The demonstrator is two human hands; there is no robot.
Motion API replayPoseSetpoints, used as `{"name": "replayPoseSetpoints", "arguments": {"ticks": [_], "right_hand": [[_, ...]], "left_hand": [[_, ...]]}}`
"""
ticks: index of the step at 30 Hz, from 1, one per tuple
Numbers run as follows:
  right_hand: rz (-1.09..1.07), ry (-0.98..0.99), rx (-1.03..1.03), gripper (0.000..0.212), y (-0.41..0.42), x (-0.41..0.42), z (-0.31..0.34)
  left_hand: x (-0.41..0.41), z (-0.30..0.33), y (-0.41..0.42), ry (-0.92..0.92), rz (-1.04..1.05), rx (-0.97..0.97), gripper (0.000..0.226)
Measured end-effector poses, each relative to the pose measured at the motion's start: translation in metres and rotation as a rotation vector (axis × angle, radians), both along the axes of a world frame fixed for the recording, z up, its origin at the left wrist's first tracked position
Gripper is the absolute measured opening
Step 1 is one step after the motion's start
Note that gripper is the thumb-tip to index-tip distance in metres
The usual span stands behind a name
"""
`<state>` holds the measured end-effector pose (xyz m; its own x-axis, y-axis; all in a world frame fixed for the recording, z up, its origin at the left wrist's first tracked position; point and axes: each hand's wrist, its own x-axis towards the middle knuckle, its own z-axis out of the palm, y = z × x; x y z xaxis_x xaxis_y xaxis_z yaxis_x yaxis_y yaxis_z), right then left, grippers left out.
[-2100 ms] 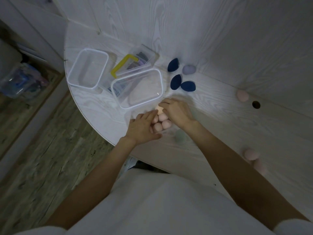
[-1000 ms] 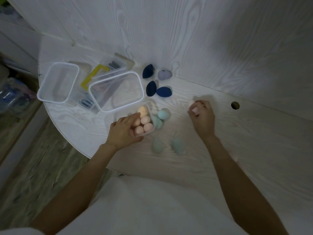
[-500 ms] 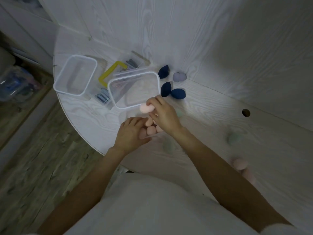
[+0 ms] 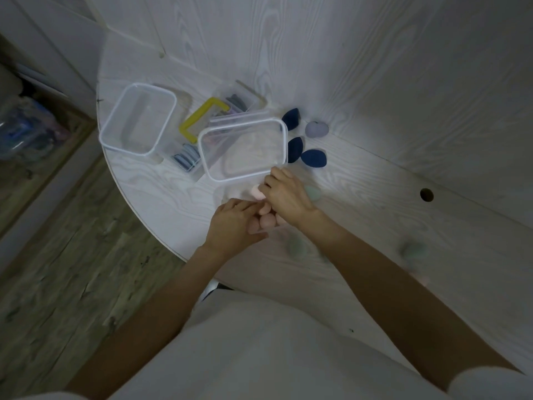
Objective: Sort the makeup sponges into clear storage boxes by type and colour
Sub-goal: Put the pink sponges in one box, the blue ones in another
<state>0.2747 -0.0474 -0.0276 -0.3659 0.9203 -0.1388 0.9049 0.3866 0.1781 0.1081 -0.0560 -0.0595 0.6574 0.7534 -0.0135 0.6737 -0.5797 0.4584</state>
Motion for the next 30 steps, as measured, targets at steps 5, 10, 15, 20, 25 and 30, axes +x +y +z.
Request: {"name": "replayPoseSetpoints", "arguments": {"ticks": [5, 10, 15, 20, 25, 30], "right_hand": [[0.050, -0.093, 0.019, 0.009, 0.000, -0.002, 0.005], [0.087, -0.150, -0.188, 0.025, 0.010, -0.005, 0.004], [0.125, -0.138, -0.116, 0.016, 0.009, -0.012, -0.001], [-0.010, 0.064, 0.041, 0.012, 0.000, -0.002, 0.001], [-0.297, 0.439, 0.230, 0.016, -0.017, 0.001, 0.002], [-0.497, 0.604, 0.270, 0.024, -0.066, 0.024, 0.031]], "left_hand": [[0.000, 0.000, 0.003, -0.003, -0.006, -0.004, 0.068], [-0.001, 0.002, 0.005, 0.001, -0.019, 0.022, 0.063], [-0.003, 0.005, 0.007, 0.019, -0.056, -0.003, 0.066], [-0.008, 0.005, 0.011, -0.021, -0.112, -0.027, 0.072], [-0.011, 0.010, 0.014, -0.110, -0.095, -0.024, 0.056], [-0.003, 0.038, 0.015, -0.158, -0.060, -0.022, 0.040]]}}
